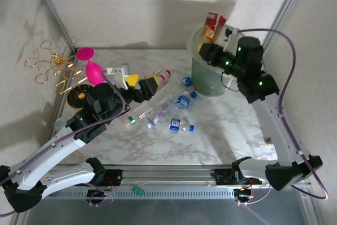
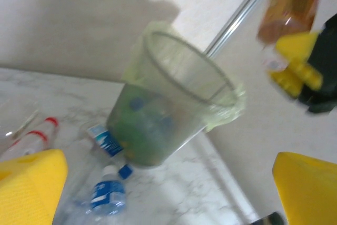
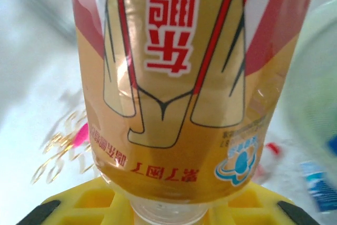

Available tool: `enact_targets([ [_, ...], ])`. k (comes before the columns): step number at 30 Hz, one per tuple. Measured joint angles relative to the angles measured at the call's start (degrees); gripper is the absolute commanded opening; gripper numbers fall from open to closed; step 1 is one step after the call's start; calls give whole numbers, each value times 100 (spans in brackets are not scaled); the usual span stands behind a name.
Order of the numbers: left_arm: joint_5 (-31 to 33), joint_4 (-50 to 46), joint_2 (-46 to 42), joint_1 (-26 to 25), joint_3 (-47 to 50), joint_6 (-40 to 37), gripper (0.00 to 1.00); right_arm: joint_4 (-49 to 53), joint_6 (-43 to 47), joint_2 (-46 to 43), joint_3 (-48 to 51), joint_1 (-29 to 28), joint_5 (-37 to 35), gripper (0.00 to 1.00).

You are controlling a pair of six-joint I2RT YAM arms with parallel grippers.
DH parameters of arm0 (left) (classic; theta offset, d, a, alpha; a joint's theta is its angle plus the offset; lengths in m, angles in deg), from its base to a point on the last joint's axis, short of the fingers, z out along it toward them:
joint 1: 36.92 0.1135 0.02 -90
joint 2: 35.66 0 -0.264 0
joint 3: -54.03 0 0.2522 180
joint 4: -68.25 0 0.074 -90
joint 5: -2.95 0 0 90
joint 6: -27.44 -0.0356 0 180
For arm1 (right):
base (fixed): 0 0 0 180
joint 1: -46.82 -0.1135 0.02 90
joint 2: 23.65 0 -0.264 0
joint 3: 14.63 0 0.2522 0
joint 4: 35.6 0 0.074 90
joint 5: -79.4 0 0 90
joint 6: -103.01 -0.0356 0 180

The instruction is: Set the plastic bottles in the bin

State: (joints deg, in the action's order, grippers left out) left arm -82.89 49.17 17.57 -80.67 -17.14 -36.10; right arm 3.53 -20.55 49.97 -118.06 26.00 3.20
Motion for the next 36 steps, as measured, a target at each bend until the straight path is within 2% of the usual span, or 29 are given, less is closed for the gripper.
enact_targets([
  [5, 247, -219, 52, 0, 374, -269, 100, 896, -26, 876, -774, 579, -321, 11],
  [13, 431, -249, 286, 0, 715, -490, 99, 1906, -48, 2570, -1965, 752, -822, 6],
  [17, 490, -238, 284, 0, 761, -542, 99, 2144, -140, 3093, -2218, 813, -1025, 8],
  [27, 640, -236, 286, 0, 785, -549, 99, 2251, -179, 3952, -2459, 885, -992, 12],
  [30, 640, -236, 286, 0, 789, -549, 99, 2249, -179, 4046, -2459, 885, -962, 18],
  [34, 638, -232, 286, 0, 793, -549, 99, 2240, -205, 4061, -2455, 885, -909, 47],
  [36, 638, -229, 286, 0, 796, -549, 99, 2205, -243, 4061, -2455, 885, -911, 58],
])
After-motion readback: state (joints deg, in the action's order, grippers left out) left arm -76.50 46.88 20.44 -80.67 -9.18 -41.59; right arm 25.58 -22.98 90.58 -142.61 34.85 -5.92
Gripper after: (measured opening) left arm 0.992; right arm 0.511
